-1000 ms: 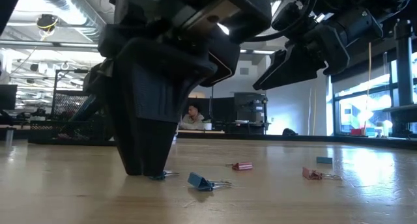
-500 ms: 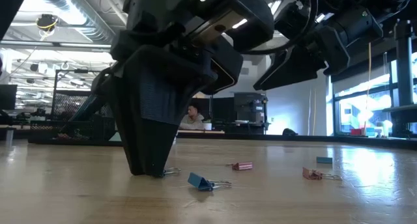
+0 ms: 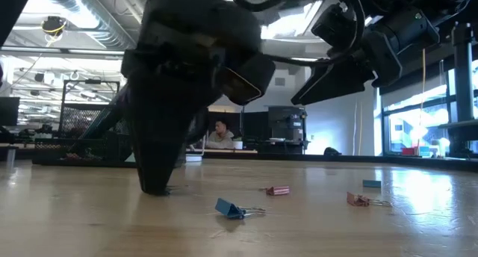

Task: Pick and place office supplies into organizer
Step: Put the blue binder clip into the black desk organizer

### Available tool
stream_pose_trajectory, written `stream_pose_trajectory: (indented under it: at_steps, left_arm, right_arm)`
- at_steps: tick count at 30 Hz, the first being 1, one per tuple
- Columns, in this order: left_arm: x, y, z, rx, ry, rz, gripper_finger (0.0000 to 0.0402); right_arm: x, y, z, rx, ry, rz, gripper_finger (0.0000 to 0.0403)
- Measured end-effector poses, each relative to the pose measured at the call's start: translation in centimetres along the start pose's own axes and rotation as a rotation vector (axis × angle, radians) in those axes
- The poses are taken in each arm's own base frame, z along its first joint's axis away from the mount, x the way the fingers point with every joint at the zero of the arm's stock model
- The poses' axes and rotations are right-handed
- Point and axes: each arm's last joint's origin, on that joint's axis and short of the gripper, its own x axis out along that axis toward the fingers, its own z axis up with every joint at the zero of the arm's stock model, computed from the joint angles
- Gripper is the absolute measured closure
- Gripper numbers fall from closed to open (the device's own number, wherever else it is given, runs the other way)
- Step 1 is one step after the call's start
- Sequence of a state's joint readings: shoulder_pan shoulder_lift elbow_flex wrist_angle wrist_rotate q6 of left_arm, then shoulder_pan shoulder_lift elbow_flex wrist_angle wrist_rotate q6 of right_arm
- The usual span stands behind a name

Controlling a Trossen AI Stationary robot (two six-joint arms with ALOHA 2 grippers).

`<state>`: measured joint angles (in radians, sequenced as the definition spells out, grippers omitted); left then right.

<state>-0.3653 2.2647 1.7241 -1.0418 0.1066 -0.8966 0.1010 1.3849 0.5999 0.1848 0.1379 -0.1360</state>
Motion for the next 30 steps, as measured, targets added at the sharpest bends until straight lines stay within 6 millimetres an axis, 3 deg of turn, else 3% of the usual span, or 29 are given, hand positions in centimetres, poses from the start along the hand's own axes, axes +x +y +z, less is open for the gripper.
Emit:
stream_pose_trajectory:
  at_steps: [7,10,19,25,30]
  left_arm:
    - [-1.9,0.6,-1.8,0.103,-0.088,0.171,0.0336]
    - [-4.2,1.0,-3.2,0.124,-0.11,0.222,0.0336]
    - [-8.3,2.2,-6.7,0.234,-0.11,0.338,0.0336]
    - [-10.8,4.3,-9.2,0.211,-0.21,0.366,0.0336]
    - [-11.8,7.7,-11.2,0.187,-0.244,0.334,0.0336]
  right_arm:
    - [0.0,0.0,0.0,0.0,0.002,0.0,0.0193]
    - [0.0,0.0,0.0,0.0,0.003,0.0,0.0193]
    - [0.0,0.0,0.0,0.003,0.002,0.0,0.0193]
    - [0.0,0.0,0.1,0.029,-0.006,-0.001,0.0193]
    - [0.0,0.0,0.1,0.03,-0.007,-0.001,0.0193]
